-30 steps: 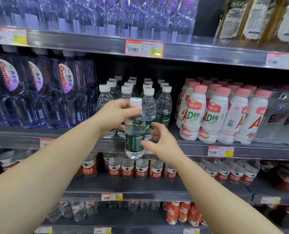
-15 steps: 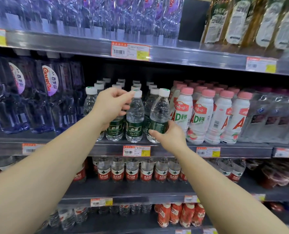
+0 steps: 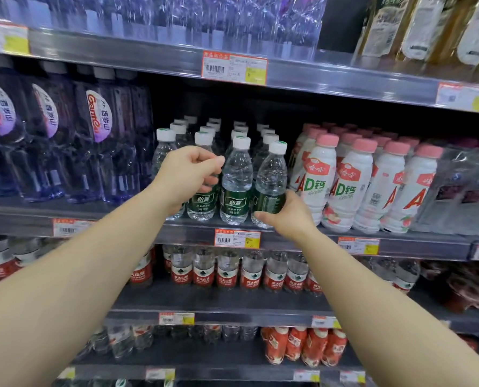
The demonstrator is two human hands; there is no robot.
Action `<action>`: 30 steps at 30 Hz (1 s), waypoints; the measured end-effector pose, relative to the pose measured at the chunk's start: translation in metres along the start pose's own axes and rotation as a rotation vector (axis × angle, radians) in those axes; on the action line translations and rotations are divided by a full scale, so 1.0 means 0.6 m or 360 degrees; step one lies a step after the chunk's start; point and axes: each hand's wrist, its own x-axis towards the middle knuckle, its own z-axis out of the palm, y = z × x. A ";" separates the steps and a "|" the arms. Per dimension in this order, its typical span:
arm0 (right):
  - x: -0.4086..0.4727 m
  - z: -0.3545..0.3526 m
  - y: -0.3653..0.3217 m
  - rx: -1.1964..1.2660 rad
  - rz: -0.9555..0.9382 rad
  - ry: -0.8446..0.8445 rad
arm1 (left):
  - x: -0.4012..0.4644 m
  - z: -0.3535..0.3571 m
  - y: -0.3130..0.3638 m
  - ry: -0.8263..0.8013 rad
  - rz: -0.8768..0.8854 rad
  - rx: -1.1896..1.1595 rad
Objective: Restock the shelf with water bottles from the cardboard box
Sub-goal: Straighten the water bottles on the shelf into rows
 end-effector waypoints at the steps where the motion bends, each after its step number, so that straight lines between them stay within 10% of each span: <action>1: -0.002 0.005 -0.001 0.0023 0.0002 0.0041 | 0.000 0.001 -0.002 -0.0005 -0.0002 0.0012; 30: -0.002 0.014 -0.001 0.0074 -0.0076 0.0092 | -0.018 -0.003 -0.034 -0.0094 -0.0104 0.0160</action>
